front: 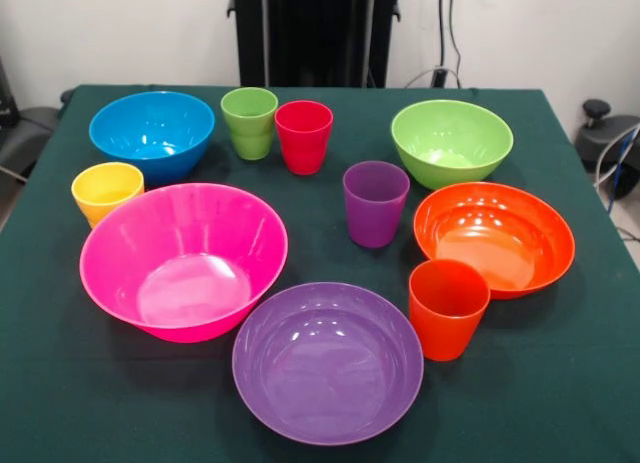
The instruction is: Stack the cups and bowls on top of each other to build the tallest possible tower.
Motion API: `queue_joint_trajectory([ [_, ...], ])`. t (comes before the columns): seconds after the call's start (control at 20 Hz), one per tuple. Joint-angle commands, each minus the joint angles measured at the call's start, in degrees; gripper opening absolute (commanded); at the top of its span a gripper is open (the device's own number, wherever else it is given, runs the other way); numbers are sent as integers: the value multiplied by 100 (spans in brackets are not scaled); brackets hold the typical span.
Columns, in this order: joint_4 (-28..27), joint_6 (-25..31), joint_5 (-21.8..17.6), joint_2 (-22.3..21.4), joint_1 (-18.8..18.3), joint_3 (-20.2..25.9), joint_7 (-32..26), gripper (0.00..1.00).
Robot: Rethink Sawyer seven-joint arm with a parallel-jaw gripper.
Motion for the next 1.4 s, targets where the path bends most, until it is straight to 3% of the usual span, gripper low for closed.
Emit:
queue_joint_trajectory([
  [0.05,1178,-1526,-177,612,-124,-103,534,100],
  [0.45,1597,-2371,-250,946,-227,-60,513,100],
  [0.7,1776,-2764,-79,1182,-315,33,401,100],
  [1.2,1903,-3942,-56,2191,-755,478,327,100],
  [1.4,1791,-4266,-236,2563,-781,507,473,100],
])
